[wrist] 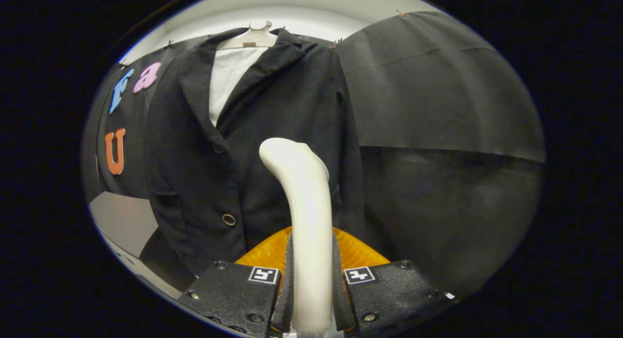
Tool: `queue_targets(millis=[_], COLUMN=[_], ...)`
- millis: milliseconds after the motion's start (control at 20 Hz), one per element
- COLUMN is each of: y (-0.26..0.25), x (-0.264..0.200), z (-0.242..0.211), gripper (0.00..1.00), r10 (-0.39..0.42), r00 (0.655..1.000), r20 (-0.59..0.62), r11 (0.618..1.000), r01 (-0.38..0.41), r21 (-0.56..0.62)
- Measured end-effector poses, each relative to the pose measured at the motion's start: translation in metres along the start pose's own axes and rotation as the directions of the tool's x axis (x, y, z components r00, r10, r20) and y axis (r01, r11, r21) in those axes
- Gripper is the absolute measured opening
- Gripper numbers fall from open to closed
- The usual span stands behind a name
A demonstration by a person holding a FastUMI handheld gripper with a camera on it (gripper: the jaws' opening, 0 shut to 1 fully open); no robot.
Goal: Iron the clothes twice with a garment steamer, once on the left side and once on the right side.
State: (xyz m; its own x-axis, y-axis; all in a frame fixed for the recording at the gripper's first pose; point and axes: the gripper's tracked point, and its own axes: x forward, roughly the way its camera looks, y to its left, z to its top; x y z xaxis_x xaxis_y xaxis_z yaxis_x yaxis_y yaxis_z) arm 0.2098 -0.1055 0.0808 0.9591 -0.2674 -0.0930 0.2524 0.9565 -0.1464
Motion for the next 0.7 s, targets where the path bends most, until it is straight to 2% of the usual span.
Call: queue_targets(millis=[400, 700], y=[0.012, 0.007], x=[-0.007, -0.012], z=[-0.037, -0.086], gripper=[0.36, 0.36], r10=[-0.028, -0.052], r00=[0.999, 0.990], r20=[-0.018, -0.133], r11=[0.998, 0.998], r01=[0.027, 0.047], r21=[-0.054, -0.046])
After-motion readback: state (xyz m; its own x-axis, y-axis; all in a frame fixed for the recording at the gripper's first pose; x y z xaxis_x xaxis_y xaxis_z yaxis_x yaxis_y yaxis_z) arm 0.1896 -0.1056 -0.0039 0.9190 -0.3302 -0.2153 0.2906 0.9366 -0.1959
